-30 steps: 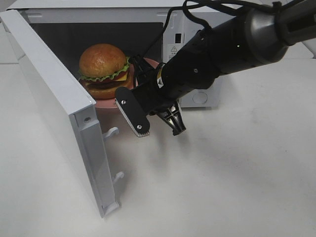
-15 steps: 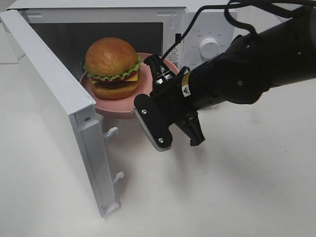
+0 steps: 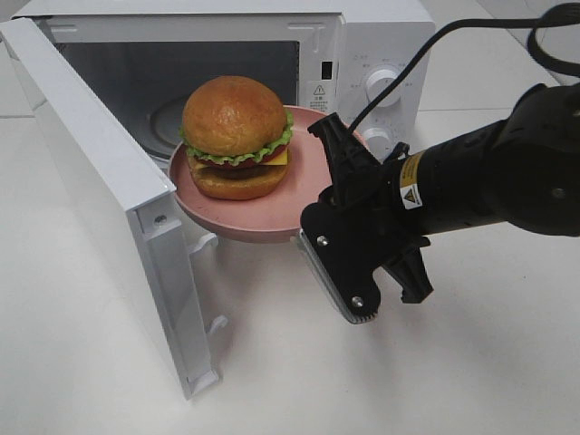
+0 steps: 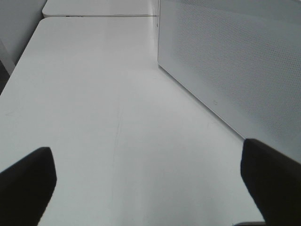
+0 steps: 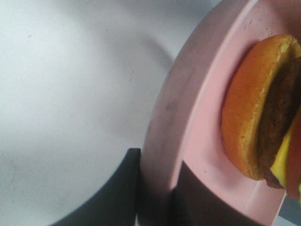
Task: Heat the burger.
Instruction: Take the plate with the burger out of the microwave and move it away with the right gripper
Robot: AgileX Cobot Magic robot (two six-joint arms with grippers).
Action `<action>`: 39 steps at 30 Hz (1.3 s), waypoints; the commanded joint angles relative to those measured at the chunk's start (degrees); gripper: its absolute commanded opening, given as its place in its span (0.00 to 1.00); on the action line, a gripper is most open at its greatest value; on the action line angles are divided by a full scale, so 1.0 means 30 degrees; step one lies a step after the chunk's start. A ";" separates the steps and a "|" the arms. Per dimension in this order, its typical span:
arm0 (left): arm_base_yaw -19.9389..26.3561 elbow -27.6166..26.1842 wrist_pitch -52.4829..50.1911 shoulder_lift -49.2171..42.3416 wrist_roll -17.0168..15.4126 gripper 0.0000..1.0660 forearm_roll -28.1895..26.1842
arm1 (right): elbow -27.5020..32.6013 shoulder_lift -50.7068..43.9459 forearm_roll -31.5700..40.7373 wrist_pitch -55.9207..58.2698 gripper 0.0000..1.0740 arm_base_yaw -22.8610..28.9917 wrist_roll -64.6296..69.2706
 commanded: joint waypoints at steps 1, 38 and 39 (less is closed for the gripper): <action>0.0000 0.0038 -0.0286 -0.0344 -0.0057 0.94 -0.0038 | 0.0707 -0.1356 -0.0076 -0.1432 0.00 -0.0038 -0.0076; 0.0000 0.0038 -0.0286 -0.0344 -0.0057 0.94 -0.0038 | 0.7277 -1.3178 -0.2368 0.6322 0.00 -0.0076 0.4679; 0.0000 0.0038 -0.0286 -0.0344 -0.0057 0.94 -0.0038 | 0.7372 -1.3350 -0.3438 0.6780 0.00 -0.0076 0.5997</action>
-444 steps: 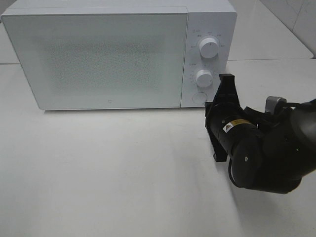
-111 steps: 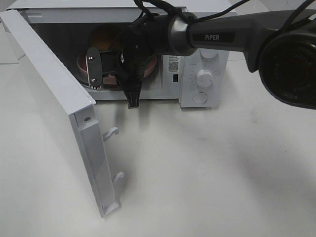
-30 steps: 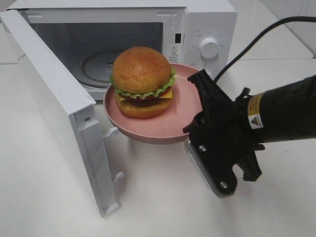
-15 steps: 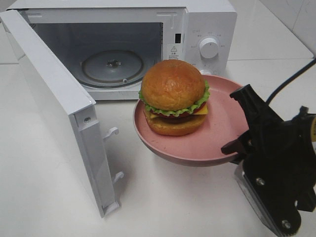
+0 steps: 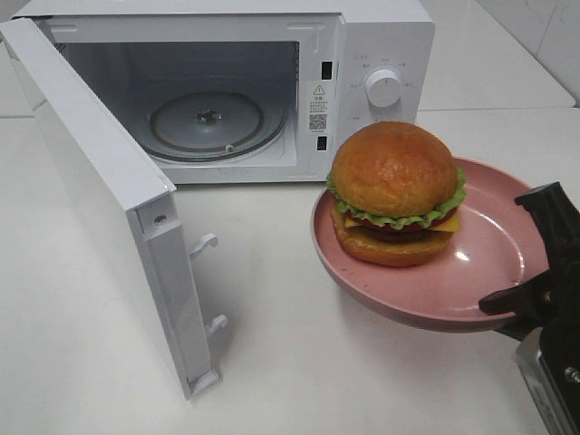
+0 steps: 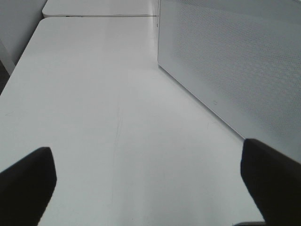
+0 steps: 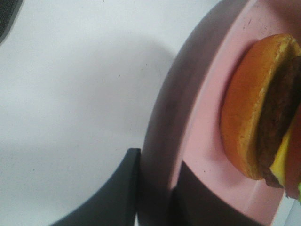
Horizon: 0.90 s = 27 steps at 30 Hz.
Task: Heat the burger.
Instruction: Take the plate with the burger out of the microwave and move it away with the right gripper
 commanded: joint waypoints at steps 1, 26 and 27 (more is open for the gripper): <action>0.0000 0.0038 -0.0286 -0.0344 -0.0057 0.94 -0.0038 | -0.0019 -0.0535 -0.1738 -0.0477 0.00 -0.0076 0.1948; 0.0000 0.0038 -0.0286 -0.0344 -0.0057 0.94 -0.0038 | 0.0038 -0.0573 -1.1478 0.6112 0.00 -0.0076 1.9309; 0.0000 0.0038 -0.0286 -0.0344 -0.0057 0.94 -0.0038 | 0.0038 -0.0573 -1.1478 0.6112 0.00 -0.0076 1.9309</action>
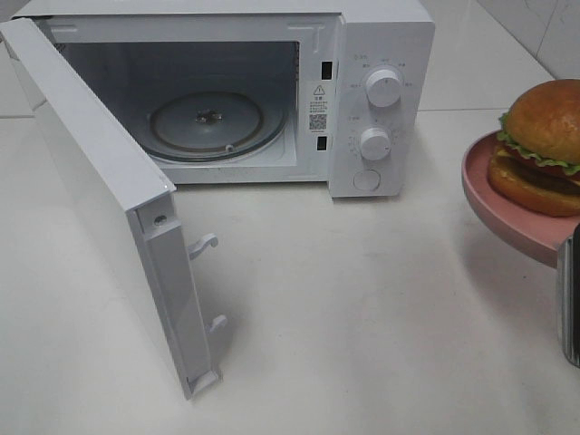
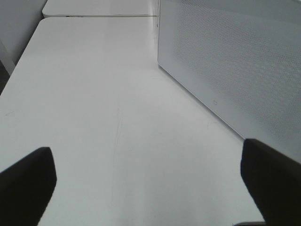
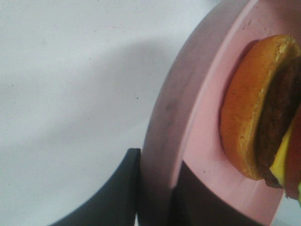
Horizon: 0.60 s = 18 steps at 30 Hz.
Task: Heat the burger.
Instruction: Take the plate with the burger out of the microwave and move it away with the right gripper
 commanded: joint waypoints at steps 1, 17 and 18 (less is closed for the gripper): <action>0.0000 0.0038 -0.0286 -0.0344 -0.0057 0.94 -0.0038 | -0.0095 -0.0325 -0.1700 0.1184 0.00 -0.0076 0.2807; 0.0000 0.0038 -0.0286 -0.0344 -0.0057 0.94 -0.0038 | -0.0286 0.1031 -0.2750 0.4908 0.00 -0.0076 1.0810; 0.0000 0.0038 -0.0286 -0.0344 -0.0057 0.94 -0.0038 | -0.0535 0.1853 -0.2769 0.5309 0.00 -0.0076 1.1612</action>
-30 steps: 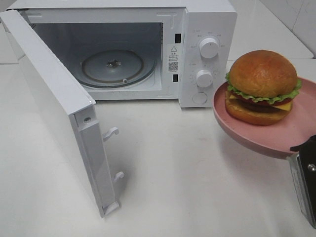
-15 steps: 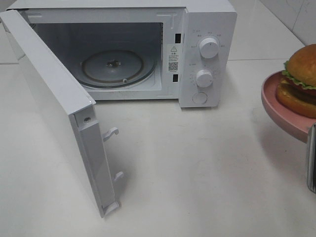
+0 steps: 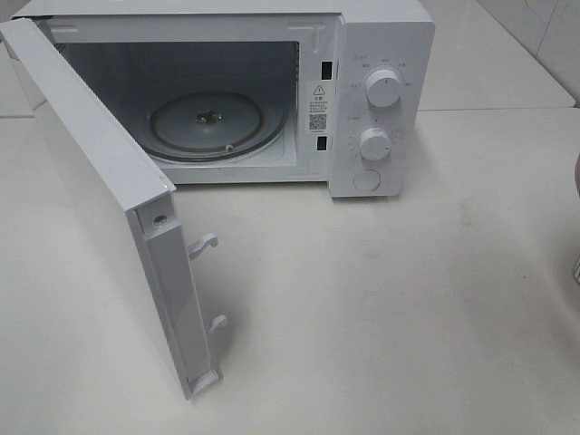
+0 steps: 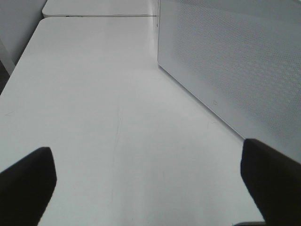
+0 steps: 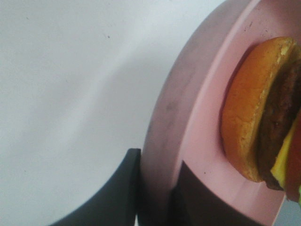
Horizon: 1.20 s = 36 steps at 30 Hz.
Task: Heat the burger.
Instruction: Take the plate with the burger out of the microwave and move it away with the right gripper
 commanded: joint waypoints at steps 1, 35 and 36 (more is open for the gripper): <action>0.0000 0.0038 -0.0286 -0.0344 -0.0057 0.94 -0.0038 | -0.0497 0.0879 -0.1394 0.0879 0.00 -0.0076 0.1108; 0.0000 0.0038 -0.0286 -0.0344 -0.0057 0.94 -0.0038 | -0.4507 1.5145 -0.2005 -0.0439 0.04 -0.2502 1.3808; 0.0000 0.0038 -0.0286 -0.0344 -0.0057 0.94 -0.0038 | -0.4507 1.5145 -0.2005 -0.0439 0.04 -0.2502 1.3808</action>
